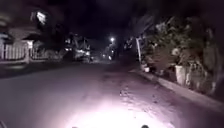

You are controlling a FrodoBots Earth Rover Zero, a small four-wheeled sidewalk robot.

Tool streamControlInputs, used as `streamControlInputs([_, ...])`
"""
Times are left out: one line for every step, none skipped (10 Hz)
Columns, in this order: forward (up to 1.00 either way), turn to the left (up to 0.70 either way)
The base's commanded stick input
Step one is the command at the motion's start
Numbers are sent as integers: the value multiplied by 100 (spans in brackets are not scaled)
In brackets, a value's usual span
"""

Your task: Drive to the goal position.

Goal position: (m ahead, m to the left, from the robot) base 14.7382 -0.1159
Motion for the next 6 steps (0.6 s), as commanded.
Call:
streamControlInputs([70, 0])
streamControlInputs([70, 0])
streamControlInputs([70, 0])
streamControlInputs([70, 0])
streamControlInputs([70, 0])
streamControlInputs([70, 0])
